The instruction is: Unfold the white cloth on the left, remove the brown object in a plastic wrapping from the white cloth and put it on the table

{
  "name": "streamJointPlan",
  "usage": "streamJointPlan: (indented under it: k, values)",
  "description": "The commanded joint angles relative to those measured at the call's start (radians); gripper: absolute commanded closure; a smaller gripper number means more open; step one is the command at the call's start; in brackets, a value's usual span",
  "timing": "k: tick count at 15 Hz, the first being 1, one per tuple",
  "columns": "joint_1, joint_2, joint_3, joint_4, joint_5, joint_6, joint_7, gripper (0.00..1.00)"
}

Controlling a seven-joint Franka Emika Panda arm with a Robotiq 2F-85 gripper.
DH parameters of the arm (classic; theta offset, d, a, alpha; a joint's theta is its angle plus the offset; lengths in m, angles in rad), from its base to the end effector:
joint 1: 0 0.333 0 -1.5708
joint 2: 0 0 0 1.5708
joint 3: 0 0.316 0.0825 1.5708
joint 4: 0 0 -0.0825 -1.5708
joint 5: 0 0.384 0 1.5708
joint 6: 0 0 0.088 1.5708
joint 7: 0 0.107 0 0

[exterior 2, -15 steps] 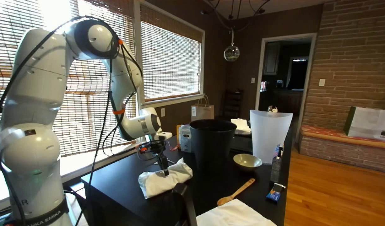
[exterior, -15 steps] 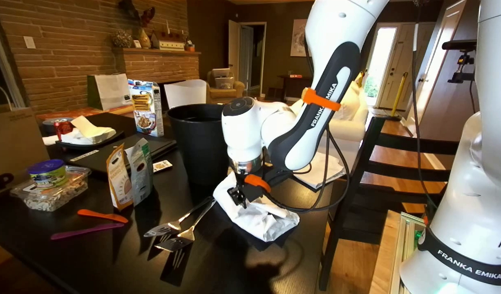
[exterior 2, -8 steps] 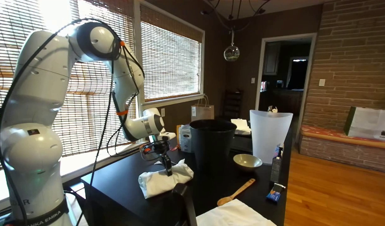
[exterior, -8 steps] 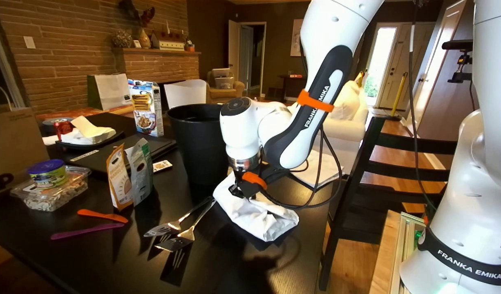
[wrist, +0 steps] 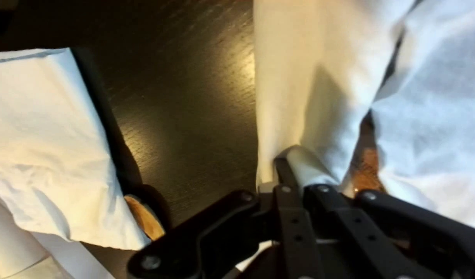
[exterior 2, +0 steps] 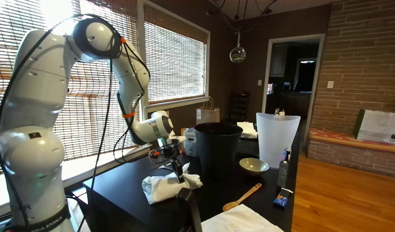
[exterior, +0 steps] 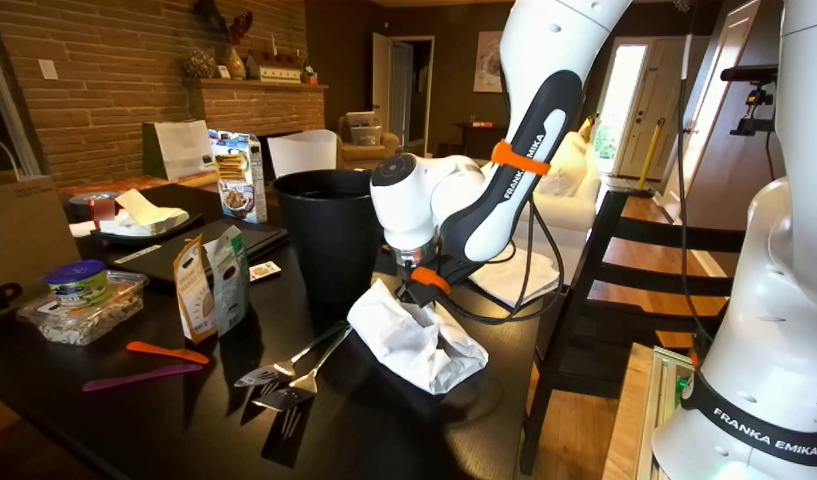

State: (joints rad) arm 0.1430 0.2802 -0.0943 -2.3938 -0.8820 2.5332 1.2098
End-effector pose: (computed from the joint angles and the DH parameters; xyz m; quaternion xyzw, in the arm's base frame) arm 0.4812 0.0300 0.1886 0.9527 -0.1858 0.0813 0.2263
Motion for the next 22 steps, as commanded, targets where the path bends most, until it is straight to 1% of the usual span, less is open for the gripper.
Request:
streamJointPlan:
  k: [1, 2, 3, 5, 13, 14, 15, 16, 19, 22]
  values:
    - [-0.015, -0.036, -0.009, -0.032, -0.059, -0.063, 0.008, 0.96]
    - [-0.019, -0.039, -0.010, -0.033, -0.065, -0.086, 0.007, 0.95]
    - [-0.023, -0.042, -0.012, -0.035, -0.067, -0.120, 0.003, 0.71]
    - [-0.033, -0.051, -0.011, -0.034, -0.077, -0.178, 0.002, 0.67]
    - [-0.076, -0.112, -0.003, -0.039, -0.122, -0.334, 0.009, 0.13]
    - [-0.090, -0.120, 0.004, -0.046, -0.096, -0.309, -0.007, 0.05]
    - [-0.106, -0.130, 0.015, -0.057, -0.036, -0.260, -0.042, 0.01]
    - [-0.126, -0.133, 0.027, -0.067, 0.051, -0.210, -0.101, 0.00]
    - [-0.152, -0.128, 0.032, -0.081, 0.240, -0.147, -0.216, 0.00]
    - [-0.164, -0.144, 0.034, -0.091, 0.469, -0.112, -0.355, 0.00]
